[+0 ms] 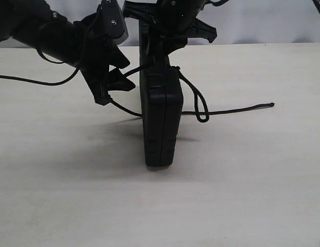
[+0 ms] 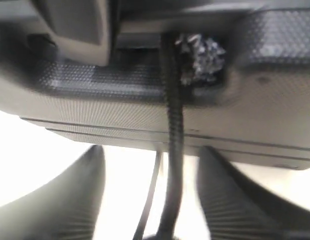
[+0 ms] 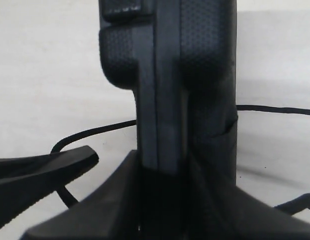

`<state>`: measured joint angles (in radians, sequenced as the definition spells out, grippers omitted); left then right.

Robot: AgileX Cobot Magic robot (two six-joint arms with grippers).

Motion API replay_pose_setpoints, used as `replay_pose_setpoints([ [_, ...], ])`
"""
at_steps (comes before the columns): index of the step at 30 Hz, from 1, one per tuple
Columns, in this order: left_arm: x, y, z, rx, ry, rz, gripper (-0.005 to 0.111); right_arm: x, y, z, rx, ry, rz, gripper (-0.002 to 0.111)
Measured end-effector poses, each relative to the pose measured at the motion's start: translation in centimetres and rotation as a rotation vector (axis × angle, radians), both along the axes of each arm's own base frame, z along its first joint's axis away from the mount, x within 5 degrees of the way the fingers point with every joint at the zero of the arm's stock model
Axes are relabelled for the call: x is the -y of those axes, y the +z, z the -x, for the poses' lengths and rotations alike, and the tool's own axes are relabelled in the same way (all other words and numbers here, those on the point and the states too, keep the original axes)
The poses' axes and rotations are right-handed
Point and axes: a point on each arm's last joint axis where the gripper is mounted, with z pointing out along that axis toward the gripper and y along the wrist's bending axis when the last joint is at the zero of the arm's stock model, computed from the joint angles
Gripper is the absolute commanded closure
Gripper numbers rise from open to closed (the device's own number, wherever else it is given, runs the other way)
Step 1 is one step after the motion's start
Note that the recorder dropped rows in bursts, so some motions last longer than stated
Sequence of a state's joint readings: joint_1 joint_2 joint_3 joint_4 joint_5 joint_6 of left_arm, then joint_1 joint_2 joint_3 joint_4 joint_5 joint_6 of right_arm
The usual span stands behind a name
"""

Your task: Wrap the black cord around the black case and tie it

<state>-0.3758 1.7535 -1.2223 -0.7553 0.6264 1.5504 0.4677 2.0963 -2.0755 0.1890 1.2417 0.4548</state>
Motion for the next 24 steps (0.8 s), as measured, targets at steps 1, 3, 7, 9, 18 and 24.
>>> replay_pose_setpoints([
  [1,-0.01,0.00,-0.01,0.000,0.002,-0.001,0.083,0.00,0.00,0.00,0.000,0.000,0.000,0.104],
  [3,-0.03,-0.03,0.03,-0.002,-0.002,-0.005,0.096,0.00,0.00,0.00,0.000,0.000,0.000,0.104],
  [7,0.03,-0.02,0.10,-0.013,-0.002,0.003,0.107,0.00,0.00,0.00,0.000,0.000,0.000,0.104],
  [9,0.15,0.07,0.10,-0.021,0.009,0.026,0.107,0.00,0.00,0.00,0.000,0.000,0.000,0.104],
  [18,0.39,0.33,-0.01,-0.032,0.040,0.080,0.107,0.00,0.00,0.00,0.000,0.000,0.000,0.104],
  [24,0.66,0.59,-0.04,-0.056,0.070,0.140,0.103,0.00,0.00,0.00,0.000,0.000,0.000,0.104],
])
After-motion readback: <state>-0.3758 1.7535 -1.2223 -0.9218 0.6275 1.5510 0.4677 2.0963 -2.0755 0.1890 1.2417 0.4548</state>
